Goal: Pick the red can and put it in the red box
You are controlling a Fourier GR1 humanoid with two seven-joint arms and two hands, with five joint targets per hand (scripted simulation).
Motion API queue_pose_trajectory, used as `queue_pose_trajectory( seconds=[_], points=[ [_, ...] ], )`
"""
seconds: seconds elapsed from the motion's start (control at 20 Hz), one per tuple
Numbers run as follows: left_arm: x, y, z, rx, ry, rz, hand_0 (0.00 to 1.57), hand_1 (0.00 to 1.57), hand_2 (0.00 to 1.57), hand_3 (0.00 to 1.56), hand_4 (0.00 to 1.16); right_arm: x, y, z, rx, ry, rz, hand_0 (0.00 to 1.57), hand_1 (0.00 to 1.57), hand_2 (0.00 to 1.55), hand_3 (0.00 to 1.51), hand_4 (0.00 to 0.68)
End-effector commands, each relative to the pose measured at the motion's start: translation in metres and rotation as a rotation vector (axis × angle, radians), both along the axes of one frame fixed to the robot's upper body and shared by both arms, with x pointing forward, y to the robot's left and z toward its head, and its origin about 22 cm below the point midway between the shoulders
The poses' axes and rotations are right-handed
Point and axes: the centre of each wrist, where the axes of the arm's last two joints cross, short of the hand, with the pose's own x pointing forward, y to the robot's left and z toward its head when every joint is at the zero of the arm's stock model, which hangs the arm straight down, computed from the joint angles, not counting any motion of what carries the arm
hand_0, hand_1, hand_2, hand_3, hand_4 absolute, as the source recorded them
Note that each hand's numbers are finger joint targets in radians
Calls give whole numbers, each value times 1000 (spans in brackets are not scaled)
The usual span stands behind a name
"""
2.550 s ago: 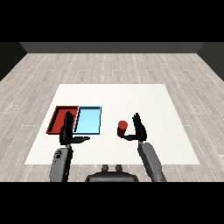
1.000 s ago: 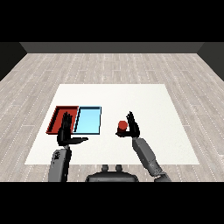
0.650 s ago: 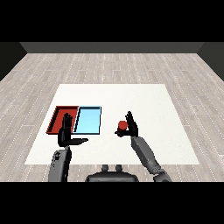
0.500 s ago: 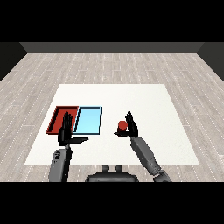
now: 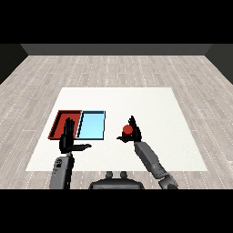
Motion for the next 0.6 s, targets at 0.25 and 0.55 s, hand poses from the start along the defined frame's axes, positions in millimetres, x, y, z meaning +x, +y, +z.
queue_pose_trajectory(
  seconds=[0.25,0.55],
  points=[
    [-9,-1,-16,22,-2,3,0,0,0,0,0,20,-3,10,-8,39,-48,808,808,921,800,0],
    [4,-2,3,11,-26,-3,0,0,0,0,0,24,1,15,-101,39,-82,1498,1498,1468,1441,667]
  ],
)
